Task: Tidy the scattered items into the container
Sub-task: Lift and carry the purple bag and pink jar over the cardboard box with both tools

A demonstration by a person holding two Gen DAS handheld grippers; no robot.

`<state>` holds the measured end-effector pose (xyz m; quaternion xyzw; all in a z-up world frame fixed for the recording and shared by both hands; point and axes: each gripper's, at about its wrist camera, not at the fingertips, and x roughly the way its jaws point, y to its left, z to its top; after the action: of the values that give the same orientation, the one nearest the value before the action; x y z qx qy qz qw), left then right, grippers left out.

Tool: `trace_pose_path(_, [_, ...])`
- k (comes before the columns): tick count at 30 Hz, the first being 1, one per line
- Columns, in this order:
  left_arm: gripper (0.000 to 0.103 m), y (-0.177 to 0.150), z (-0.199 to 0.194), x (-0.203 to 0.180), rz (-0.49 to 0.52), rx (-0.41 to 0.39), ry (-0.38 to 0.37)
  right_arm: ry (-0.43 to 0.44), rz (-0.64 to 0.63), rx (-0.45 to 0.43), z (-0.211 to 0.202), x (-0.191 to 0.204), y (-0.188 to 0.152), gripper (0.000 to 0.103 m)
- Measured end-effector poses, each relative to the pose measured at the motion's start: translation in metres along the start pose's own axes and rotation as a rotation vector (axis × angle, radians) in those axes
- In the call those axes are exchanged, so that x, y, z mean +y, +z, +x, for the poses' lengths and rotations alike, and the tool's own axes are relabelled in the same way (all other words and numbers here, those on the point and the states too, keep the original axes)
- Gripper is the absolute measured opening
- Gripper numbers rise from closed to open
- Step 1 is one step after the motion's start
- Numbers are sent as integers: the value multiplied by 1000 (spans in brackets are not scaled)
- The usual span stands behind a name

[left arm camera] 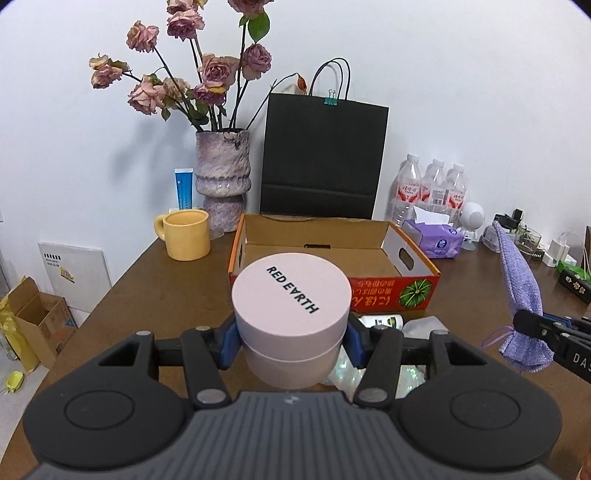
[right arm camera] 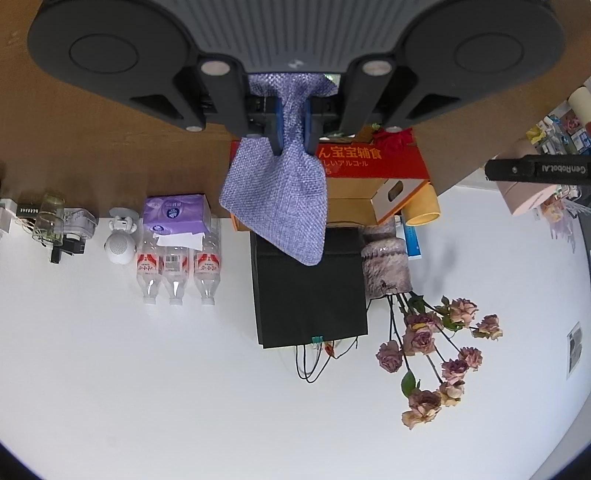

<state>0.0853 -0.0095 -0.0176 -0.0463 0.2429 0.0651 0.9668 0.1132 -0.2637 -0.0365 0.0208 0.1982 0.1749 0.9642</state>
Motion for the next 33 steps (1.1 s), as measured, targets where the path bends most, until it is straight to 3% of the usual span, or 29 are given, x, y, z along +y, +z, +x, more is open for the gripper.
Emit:
trace_pose_path(17, [55, 32, 13, -3, 9, -30, -19, -7, 34, 18, 29, 0, 29, 10])
trace_pose_path(33, [55, 44, 42, -3, 9, 1, -35, -1, 21, 52, 58, 6, 40, 10])
